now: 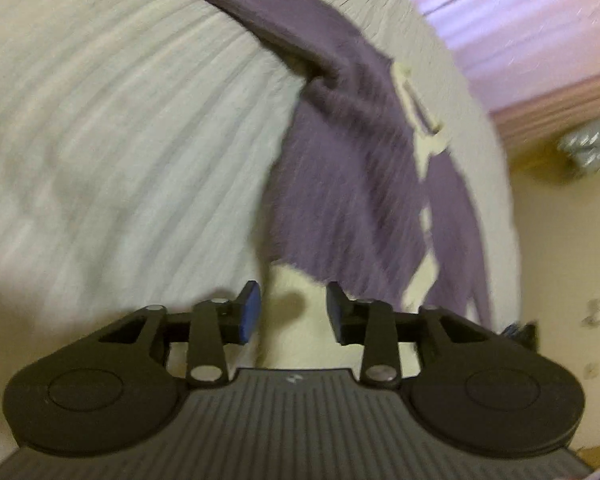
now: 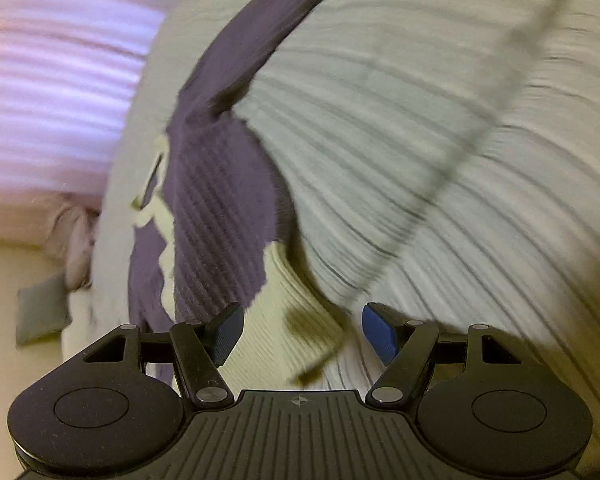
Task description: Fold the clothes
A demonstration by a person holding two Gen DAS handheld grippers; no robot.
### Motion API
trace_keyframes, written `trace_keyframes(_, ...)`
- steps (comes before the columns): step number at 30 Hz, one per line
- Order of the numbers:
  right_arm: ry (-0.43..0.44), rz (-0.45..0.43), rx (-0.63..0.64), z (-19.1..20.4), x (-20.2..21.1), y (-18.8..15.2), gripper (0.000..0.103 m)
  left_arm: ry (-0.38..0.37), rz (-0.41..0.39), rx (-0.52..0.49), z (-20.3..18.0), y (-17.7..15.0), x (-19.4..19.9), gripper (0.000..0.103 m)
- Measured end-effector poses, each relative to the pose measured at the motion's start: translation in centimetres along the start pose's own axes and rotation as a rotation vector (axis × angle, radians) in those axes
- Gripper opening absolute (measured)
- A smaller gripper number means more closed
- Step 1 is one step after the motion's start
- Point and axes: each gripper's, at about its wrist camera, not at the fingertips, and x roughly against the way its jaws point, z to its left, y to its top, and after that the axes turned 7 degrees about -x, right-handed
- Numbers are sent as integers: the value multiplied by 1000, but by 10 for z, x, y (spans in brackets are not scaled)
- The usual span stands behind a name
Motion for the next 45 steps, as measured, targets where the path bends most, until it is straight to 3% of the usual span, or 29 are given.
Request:
trace_keyframes(3,25,14,86,0,-30,6,70,-18,2,13,-1,-6,-30,35)
trace_keyframes(4,44,28,100,1,-36,9,69,-26,-5,35,2,-8,-37,27)
trace_keyframes(5,44,61,81,2,-39,11,33,-54,-19,67,3,-8,-38,16)
trace_keyframes(6,44,93,61,3,-43,13,6,-79,-31,98,1,-5,-32,8)
trace_keyframes(9,69,145,43,19,-27,21,7,-144,-59,117,-18,10,7,6)
trace_keyframes(12,75,168,44,50,26,40,7,-168,-61,89,-48,31,57,3)
trace_keyframes(13,56,176,51,62,41,46,7,-114,-40,65,-57,38,68,5)
trace_keyframes(14,38,184,58,73,56,51,7,4,3,19,-61,41,63,9)
trace_keyframes(16,-111,168,154,85,51,56,8,243,89,-76,-68,47,53,23)
trace_keyframes(17,-186,159,203,90,47,58,14,333,127,-137,-68,42,41,23)
trace_keyframes(19,-425,126,302,83,25,55,34,512,205,-259,-67,31,17,23)
trace_keyframes(21,-427,117,322,64,18,50,39,429,184,-263,-60,19,15,24)
trace_keyframes(24,-293,110,206,33,16,44,43,266,81,-194,-42,5,14,37)
trace_keyframes(25,-248,108,166,22,15,42,49,212,47,-171,-36,0,14,41)
trace_keyframes(26,-203,105,127,12,14,41,51,208,27,-142,-29,-3,10,42)
trace_keyframes(29,-137,71,114,-1,5,42,51,182,19,-31,-2,-6,-8,42)
trace_keyframes(33,-34,49,76,-15,-17,44,51,53,-20,120,14,-15,-21,44)
trace_keyframes(35,31,92,52,-16,-27,42,51,-8,-6,151,15,-16,-27,33)
trace_keyframes(36,31,106,62,-11,-27,42,46,-35,14,158,14,-16,-30,13)
trace_keyframes(37,29,118,71,-6,-27,43,10,-62,34,166,13,-16,-34,5)
trace_keyframes(40,25,156,101,8,-27,44,9,-71,-5,94,0,-6,-9,4)
trace_keyframes(42,-11,154,126,13,-22,40,8,-112,-76,23,-14,-2,22,3)
trace_keyframes(45,-67,152,165,20,-14,34,7,-42,-90,-98,-29,-1,49,3)
